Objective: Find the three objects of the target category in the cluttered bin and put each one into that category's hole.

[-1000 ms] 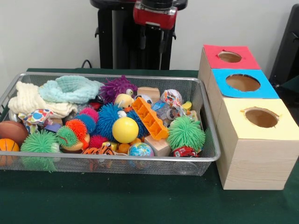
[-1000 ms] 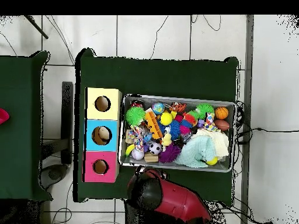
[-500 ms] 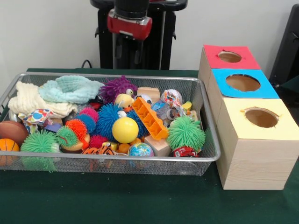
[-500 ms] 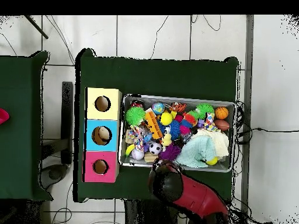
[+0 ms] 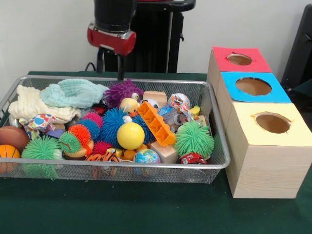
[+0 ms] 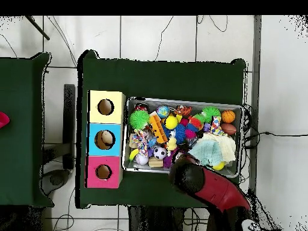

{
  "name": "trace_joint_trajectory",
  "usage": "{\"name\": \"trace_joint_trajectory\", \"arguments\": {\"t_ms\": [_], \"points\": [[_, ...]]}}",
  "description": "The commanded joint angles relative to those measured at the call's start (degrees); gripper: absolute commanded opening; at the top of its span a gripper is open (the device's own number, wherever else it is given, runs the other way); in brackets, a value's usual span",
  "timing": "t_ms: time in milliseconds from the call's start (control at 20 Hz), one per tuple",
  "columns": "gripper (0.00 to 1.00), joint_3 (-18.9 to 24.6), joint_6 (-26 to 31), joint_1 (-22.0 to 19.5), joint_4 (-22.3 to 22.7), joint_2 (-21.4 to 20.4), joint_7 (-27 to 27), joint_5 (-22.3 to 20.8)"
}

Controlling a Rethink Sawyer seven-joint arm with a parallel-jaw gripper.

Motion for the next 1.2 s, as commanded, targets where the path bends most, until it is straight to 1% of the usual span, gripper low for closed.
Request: {"name": "trace_joint_trajectory", "arguments": {"t_ms": [50, 250, 400, 550, 750, 900, 1050, 1200], "points": [[1.00, 5.9, 4.3, -2.7, -13.2, 3.6, -0.2, -2.9], [1.00, 7.7, 6.6, -4.9, -15.7, 4.1, -1.9, -3.4], [1.00, 9.5, 7.2, -7.0, -17.6, 6.0, -3.0, -4.2], [1.00, 10.1, 8.1, -8.2, -20.1, 7.6, -4.1, -5.4], [1.00, 10.4, 9.1, -9.2, -23.7, 11.2, -4.5, -6.7], [1.00, 10.5, 8.2, -9.9, -25.7, 14.2, -3.8, -7.7], [1.00, 10.3, 6.6, -10.6, -26.8, 16.6, -3.1, -8.6], [1.00, 9.6, 6.9, -10.8, -27.4, 18.6, -2.4, -9.3]]}}
